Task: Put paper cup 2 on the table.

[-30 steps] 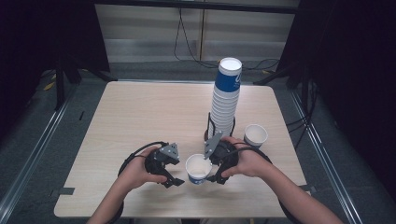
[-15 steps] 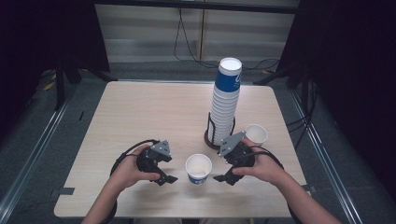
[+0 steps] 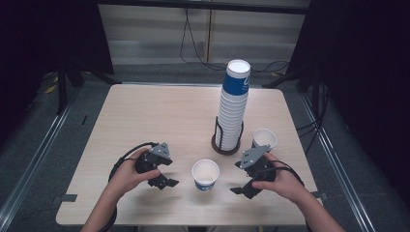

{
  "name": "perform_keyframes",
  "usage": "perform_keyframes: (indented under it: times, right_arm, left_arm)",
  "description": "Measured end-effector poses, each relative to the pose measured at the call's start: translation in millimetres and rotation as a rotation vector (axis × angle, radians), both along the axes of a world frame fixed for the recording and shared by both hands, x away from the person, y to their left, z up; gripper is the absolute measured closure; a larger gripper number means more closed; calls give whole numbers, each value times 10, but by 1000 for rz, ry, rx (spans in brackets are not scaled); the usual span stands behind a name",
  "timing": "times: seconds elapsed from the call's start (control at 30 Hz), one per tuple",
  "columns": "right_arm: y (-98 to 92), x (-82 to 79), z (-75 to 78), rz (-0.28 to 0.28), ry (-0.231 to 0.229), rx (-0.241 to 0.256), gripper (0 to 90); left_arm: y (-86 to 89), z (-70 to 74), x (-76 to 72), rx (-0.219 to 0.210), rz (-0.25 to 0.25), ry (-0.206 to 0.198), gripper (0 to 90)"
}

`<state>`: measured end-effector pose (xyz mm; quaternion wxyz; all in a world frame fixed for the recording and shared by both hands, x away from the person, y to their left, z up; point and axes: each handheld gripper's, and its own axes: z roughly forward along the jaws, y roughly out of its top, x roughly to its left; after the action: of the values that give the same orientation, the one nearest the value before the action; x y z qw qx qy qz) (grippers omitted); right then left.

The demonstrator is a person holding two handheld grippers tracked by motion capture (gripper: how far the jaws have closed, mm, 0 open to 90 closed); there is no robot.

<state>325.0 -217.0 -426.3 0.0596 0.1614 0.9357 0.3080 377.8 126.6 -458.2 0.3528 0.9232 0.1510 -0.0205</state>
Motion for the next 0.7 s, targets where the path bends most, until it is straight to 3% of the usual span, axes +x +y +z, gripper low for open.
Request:
perform_keyframes:
  times: [0.1,0.13,0.47,0.5,0.53,0.7]
  right_arm:
    - [-65,-16,-39,-17,1,0,130]
    - [-65,-16,-39,-17,1,0,130]
    - [-315,-98,-185,-84,3,23,130]
    - [-356,-115,-214,-95,9,29,130]
    - [-374,-125,-224,-99,14,31,130]
    - [-440,-153,-261,-120,15,51,130]
  left_arm:
    - [41,-1,18,9,-9,-5,170]
    - [52,-7,16,-9,7,3,170]
    - [171,-25,54,-44,28,6,170]
    - [193,-17,69,-23,14,-8,170]
    - [198,-28,63,-42,30,7,170]
    - [254,-44,76,-50,49,20,170]
